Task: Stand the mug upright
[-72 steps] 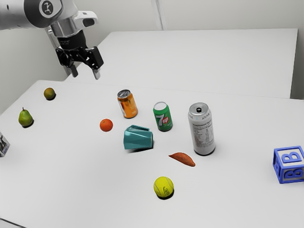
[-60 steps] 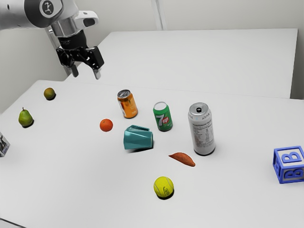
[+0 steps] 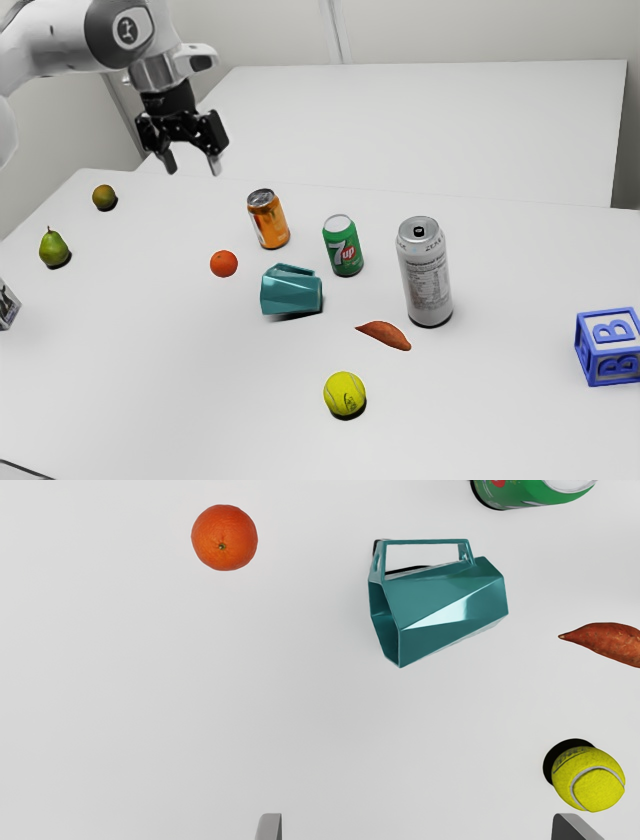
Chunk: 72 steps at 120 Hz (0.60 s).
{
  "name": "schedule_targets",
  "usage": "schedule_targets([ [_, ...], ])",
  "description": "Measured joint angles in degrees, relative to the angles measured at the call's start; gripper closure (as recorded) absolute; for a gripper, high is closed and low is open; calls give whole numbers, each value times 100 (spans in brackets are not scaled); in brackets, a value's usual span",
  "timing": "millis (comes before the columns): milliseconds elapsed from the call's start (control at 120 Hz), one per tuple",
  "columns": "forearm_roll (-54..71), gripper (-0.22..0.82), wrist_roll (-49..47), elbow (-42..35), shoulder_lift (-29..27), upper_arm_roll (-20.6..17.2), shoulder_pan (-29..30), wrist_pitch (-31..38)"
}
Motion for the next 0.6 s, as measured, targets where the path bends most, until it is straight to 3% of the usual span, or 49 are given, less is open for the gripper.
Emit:
schedule_targets([
  [600,-1726,2,841,-1937,120,152,317,1652],
])
